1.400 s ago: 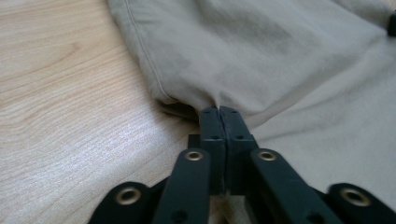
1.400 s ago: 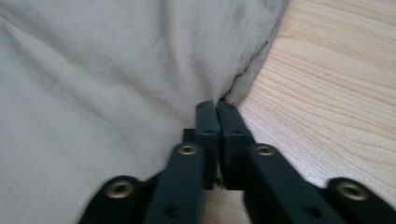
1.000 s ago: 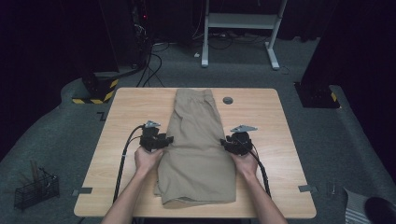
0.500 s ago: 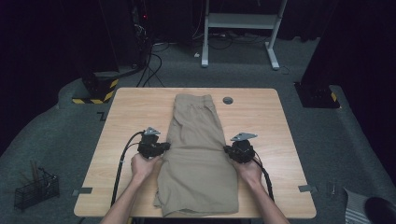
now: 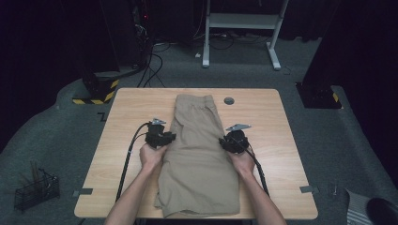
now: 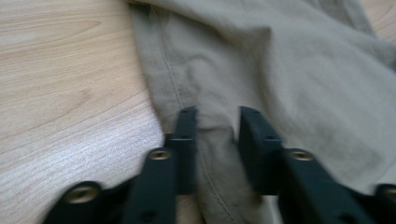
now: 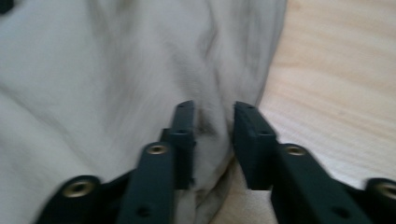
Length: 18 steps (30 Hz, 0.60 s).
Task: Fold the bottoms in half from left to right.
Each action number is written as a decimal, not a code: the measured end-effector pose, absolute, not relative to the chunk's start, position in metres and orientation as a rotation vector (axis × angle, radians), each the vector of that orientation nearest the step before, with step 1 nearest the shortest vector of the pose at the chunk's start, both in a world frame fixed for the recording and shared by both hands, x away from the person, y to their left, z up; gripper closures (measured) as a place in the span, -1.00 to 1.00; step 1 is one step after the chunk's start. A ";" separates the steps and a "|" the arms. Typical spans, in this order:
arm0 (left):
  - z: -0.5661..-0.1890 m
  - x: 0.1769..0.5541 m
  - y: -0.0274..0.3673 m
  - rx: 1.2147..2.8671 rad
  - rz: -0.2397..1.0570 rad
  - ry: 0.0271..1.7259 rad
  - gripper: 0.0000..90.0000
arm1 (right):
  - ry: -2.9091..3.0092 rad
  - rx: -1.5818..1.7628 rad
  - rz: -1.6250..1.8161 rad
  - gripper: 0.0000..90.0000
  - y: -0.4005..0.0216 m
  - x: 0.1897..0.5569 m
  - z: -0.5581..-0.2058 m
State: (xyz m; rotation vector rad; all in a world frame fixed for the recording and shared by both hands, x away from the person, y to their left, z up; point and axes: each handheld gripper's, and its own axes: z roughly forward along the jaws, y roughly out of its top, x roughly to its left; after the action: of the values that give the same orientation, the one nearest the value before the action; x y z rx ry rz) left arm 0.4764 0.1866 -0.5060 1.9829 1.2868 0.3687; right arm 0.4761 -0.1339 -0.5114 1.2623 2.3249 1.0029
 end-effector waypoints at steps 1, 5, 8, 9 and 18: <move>-0.507 0.476 0.185 2.009 0.378 1.286 0.83 | 2.334 1.253 0.990 0.80 -0.133 0.476 -0.514; -0.504 0.469 0.192 2.033 0.379 1.268 0.99 | 2.327 1.199 0.965 1.00 -0.137 0.470 -0.509; -0.504 0.463 0.196 2.039 0.309 1.251 0.99 | 2.361 1.178 0.990 1.00 -0.146 0.461 -0.508; -0.504 0.461 0.195 2.058 0.325 1.238 0.98 | 2.377 1.161 0.984 0.98 -0.146 0.457 -0.508; -0.492 0.476 0.188 1.981 0.443 1.244 0.34 | 2.290 1.236 1.048 0.48 -0.150 0.468 -0.502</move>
State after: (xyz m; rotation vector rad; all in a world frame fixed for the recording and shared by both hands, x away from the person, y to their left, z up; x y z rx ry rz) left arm 0.4759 0.1877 -0.4924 1.9806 1.2443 0.4431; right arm 0.4679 -0.1500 -0.5022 1.2362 2.2895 1.0485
